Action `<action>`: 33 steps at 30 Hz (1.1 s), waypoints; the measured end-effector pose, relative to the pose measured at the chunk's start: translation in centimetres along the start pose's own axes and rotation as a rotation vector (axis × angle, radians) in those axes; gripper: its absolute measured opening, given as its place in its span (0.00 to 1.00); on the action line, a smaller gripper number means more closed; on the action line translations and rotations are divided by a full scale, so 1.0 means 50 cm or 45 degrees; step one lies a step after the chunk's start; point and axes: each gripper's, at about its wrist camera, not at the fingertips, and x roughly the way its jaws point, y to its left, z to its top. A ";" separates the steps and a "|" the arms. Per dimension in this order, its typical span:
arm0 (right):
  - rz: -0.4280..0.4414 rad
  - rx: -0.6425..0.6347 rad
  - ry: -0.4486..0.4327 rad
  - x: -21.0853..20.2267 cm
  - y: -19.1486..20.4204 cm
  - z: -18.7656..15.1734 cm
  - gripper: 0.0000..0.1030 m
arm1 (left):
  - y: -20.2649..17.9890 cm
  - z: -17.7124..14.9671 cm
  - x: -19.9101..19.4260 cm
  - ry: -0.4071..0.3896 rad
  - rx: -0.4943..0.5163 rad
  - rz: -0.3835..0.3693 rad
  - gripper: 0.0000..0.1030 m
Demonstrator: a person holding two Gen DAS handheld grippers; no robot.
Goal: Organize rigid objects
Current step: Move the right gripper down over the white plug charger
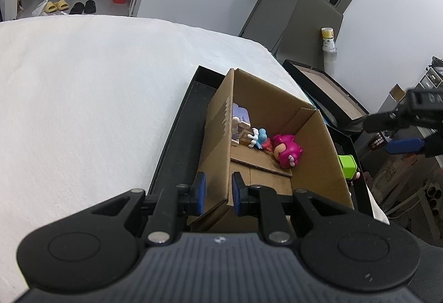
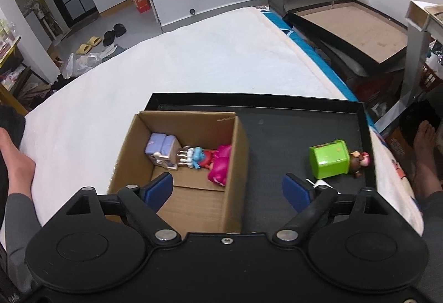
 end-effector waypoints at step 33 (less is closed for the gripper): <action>-0.054 0.039 0.045 0.051 -0.109 -0.055 0.84 | -0.003 0.000 0.004 0.000 0.015 0.011 0.18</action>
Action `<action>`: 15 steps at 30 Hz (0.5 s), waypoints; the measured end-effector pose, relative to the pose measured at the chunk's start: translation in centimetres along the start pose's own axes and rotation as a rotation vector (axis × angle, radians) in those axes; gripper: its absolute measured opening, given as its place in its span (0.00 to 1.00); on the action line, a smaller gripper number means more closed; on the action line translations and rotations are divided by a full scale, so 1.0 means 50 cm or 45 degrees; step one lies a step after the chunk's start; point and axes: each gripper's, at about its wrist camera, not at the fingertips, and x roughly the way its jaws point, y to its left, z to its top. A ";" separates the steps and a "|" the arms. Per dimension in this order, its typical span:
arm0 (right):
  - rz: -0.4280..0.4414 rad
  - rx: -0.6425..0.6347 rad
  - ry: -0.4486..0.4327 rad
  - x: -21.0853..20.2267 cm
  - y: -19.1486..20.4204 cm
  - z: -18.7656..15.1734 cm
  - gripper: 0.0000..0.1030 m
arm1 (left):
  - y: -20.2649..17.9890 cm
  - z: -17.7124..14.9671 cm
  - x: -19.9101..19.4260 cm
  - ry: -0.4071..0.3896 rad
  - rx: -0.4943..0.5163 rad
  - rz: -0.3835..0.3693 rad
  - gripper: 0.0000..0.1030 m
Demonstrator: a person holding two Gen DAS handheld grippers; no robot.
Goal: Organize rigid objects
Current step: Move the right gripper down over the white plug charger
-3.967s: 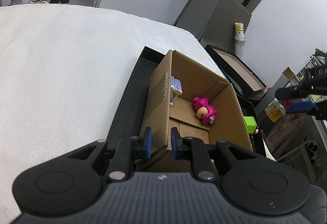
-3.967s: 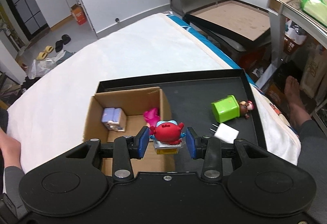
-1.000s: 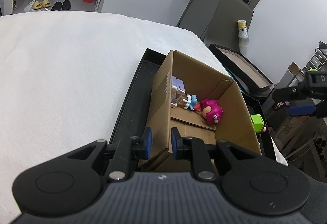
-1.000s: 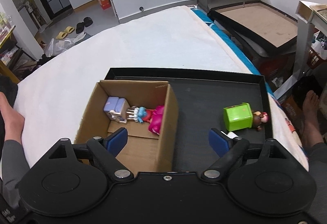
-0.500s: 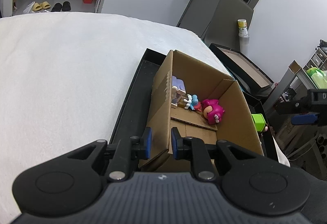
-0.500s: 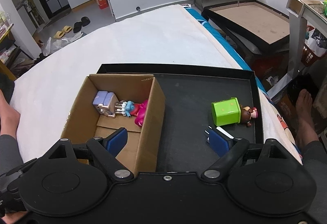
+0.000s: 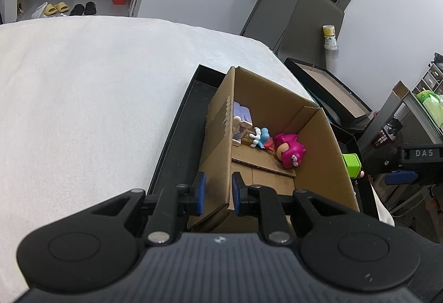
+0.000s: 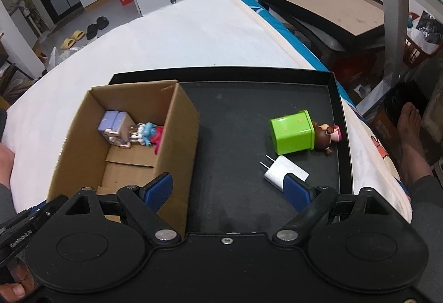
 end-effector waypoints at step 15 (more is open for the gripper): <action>-0.083 0.113 0.090 0.097 -0.063 -0.002 0.84 | 0.004 0.000 0.008 0.009 -0.012 0.001 0.18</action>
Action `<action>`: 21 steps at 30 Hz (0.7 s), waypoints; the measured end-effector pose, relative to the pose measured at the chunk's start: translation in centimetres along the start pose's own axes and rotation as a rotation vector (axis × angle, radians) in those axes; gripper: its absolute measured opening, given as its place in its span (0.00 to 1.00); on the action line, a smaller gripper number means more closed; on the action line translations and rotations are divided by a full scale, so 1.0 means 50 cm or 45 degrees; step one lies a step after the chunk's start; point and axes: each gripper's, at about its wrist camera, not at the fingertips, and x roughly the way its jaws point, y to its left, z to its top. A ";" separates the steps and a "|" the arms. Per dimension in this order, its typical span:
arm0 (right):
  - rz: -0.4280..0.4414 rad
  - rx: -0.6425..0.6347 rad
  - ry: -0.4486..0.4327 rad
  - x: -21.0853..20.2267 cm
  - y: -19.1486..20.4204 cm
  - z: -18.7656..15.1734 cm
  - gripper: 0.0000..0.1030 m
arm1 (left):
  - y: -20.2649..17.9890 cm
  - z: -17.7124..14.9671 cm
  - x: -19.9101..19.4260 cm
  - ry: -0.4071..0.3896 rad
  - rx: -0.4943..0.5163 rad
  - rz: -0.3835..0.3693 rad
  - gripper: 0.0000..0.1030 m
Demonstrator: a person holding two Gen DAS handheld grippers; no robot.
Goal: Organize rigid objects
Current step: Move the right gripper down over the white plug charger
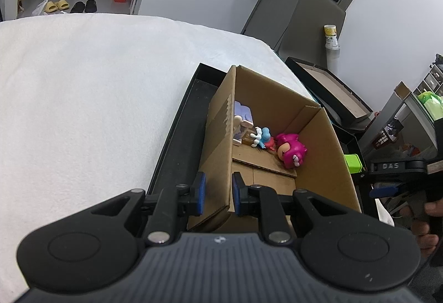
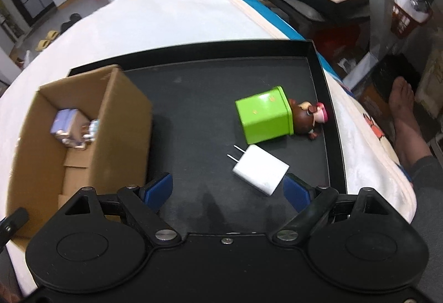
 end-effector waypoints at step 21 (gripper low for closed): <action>-0.070 0.410 0.075 0.103 -0.085 0.015 0.72 | 0.002 0.002 0.004 0.007 -0.009 -0.007 0.18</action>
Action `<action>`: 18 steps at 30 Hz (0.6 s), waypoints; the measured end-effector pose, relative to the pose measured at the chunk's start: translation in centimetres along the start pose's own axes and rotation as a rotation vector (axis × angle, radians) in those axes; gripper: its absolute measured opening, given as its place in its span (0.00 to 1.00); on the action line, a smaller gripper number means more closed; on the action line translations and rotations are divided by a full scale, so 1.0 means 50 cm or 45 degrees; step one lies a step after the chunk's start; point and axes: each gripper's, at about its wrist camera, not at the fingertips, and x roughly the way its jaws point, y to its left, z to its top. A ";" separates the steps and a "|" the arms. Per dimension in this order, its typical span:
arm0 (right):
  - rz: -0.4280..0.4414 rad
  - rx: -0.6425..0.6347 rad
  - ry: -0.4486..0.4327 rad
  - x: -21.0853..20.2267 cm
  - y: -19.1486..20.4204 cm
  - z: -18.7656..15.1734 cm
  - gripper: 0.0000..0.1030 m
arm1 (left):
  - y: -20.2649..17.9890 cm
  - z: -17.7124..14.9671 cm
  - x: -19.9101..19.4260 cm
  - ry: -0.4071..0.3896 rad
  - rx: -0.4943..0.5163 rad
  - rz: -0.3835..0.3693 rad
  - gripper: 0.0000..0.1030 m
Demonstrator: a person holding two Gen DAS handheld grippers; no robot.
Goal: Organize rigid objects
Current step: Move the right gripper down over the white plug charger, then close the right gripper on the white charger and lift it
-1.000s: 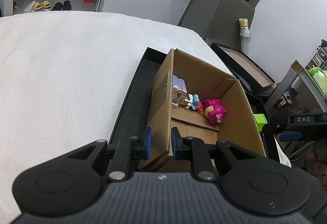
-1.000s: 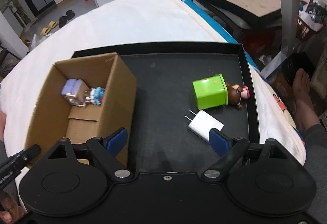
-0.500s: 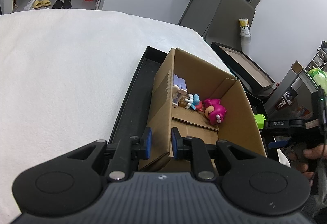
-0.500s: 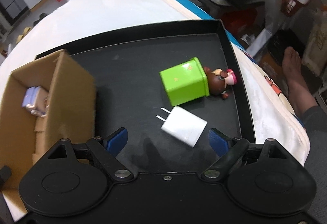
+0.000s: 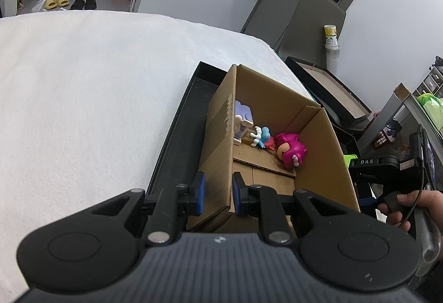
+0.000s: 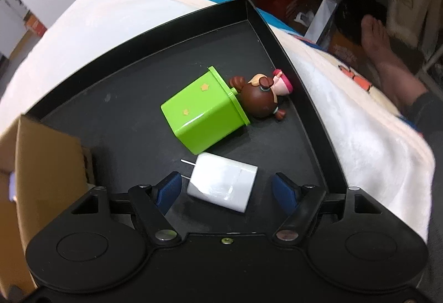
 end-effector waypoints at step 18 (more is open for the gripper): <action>-0.212 0.043 0.004 0.043 0.053 0.019 0.80 | 0.000 0.001 0.000 0.009 -0.013 -0.010 0.18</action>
